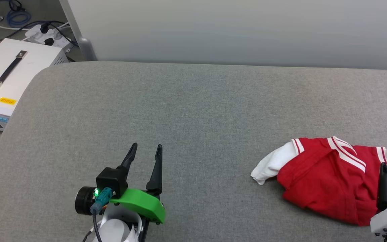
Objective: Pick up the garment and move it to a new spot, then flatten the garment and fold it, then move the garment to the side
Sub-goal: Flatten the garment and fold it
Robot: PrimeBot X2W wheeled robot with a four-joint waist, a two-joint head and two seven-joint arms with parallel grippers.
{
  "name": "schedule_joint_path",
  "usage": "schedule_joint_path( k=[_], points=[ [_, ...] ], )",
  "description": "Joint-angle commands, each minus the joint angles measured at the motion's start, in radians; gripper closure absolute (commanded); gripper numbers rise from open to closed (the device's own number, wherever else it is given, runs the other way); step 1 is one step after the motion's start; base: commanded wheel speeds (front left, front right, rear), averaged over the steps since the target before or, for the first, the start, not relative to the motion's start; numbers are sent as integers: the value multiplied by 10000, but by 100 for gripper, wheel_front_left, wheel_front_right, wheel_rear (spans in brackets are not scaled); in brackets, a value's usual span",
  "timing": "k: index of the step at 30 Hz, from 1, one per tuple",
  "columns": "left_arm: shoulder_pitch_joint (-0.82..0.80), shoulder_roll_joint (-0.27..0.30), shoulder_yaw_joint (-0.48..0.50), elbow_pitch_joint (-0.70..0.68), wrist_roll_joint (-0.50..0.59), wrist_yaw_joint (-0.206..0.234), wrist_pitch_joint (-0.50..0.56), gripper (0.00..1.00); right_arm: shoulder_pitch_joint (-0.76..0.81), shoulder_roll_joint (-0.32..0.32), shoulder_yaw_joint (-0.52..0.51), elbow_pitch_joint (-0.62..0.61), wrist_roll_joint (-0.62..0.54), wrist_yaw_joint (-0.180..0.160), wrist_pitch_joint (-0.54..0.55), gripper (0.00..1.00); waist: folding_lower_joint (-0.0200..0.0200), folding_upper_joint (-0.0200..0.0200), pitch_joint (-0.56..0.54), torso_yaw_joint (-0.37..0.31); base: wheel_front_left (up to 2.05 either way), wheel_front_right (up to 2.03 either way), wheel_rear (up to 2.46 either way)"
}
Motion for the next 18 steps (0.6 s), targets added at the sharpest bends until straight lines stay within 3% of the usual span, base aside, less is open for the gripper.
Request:
schedule_joint_path(
  k=[1,18],
  points=[
    [186,92,45,-9,-59,67,-2,0,195,35,171,-313,-120,-7,-53,0,0,-1,-114,-13,0,0,0],
    [244,305,27,-262,-165,249,230,0,1422,61,2168,-2372,-586,-7,633,0,0,-1,-196,-318,0,0,0]
  ],
)
